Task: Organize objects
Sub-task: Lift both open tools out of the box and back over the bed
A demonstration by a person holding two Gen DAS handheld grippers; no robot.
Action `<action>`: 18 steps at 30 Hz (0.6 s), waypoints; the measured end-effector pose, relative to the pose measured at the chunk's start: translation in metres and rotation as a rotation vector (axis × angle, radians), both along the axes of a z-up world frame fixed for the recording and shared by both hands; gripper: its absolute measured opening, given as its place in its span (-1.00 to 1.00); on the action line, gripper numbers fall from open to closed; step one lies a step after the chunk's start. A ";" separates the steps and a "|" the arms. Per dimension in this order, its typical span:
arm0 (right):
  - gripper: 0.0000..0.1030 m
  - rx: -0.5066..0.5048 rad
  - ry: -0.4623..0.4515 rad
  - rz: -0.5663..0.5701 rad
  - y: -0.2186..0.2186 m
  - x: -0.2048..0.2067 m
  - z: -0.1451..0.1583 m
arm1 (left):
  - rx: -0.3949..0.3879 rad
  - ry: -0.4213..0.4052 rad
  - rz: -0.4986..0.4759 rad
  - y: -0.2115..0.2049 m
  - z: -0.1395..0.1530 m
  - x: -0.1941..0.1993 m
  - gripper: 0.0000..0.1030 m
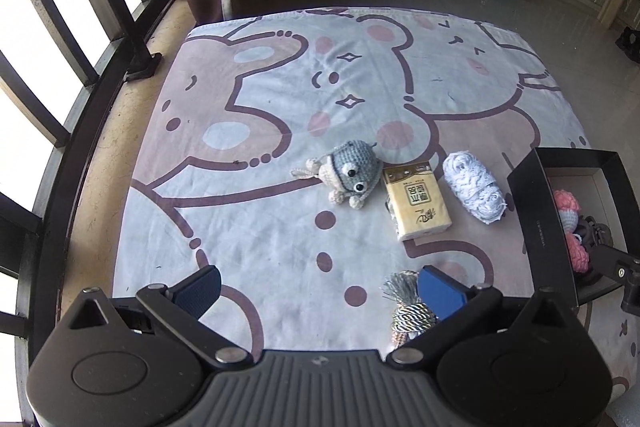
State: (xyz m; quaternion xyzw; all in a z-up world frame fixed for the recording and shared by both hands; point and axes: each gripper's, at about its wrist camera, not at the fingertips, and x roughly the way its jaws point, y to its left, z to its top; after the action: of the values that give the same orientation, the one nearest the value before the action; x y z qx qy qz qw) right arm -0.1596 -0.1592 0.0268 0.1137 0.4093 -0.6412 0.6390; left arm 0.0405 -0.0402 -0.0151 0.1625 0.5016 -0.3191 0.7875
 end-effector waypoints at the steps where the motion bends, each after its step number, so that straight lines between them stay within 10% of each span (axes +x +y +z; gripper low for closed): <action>1: 1.00 0.001 0.003 0.007 0.000 0.004 -0.001 | 0.000 0.000 0.003 0.002 0.000 0.002 1.00; 18: 1.00 0.004 -0.003 0.062 0.000 0.045 -0.011 | -0.011 0.000 0.034 0.032 0.002 0.020 1.00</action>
State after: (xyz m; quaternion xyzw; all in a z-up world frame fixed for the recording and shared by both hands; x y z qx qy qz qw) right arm -0.1147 -0.1589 0.0159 0.1031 0.4128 -0.6201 0.6591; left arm 0.0601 -0.0080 -0.0127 0.1494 0.5026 -0.3083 0.7937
